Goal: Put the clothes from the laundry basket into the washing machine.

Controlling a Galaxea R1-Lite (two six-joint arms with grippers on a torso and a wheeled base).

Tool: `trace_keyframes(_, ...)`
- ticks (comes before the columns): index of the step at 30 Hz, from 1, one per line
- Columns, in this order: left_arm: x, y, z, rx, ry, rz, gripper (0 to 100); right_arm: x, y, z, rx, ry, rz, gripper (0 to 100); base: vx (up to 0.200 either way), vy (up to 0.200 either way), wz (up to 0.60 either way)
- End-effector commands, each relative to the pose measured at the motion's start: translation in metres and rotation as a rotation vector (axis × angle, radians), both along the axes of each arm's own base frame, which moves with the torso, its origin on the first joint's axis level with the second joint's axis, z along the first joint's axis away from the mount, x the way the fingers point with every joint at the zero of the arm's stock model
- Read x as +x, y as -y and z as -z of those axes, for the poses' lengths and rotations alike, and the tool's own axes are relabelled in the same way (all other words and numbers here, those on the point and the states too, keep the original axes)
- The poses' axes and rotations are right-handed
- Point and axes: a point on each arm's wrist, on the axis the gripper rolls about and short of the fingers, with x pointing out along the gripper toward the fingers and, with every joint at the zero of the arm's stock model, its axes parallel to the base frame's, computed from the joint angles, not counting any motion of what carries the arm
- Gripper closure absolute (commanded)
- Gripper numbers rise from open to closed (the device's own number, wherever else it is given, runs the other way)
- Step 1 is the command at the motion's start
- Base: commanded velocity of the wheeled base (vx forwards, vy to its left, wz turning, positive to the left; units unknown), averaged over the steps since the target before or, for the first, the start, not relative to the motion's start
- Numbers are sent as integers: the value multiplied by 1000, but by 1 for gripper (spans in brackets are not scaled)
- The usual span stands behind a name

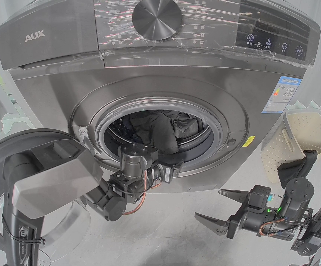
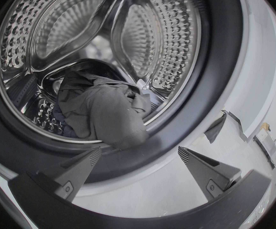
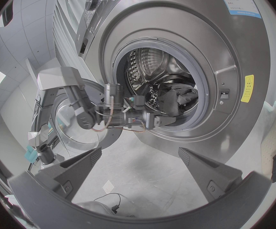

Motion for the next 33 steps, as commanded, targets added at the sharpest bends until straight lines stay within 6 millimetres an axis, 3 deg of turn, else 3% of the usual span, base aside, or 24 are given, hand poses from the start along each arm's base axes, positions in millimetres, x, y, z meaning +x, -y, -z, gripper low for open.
trace_keyframes(1, -61, -8, -34, -27, 52, 85, 0, -9, 5, -1, -8, -4, -8, 0, 0, 0, 0)
trace_keyframes(2, -61, -8, -34, -27, 52, 85, 0, -9, 5, -1, -8, -4, -8, 0, 0, 0, 0)
trace_keyframes(3, -75, -15, -37, -35, 57, 95, 0, -10, 6, -3, -3, 0, -6, 0, 0, 0, 0)
trace_keyframes(14, -159, -60, -74, -205, 107, 121, 0, -19, 20, -19, 43, 47, 69, 0, 0, 0, 0)
trace_keyframes(27, -192, -97, -94, -256, 154, 52, 0, -30, 48, -39, 114, 113, 207, 0, 0, 0, 0)
trace_keyframes(33, -203, -109, -101, -254, 185, 25, 0, -34, 66, -50, 122, 159, 279, 0, -200, 0, 0)
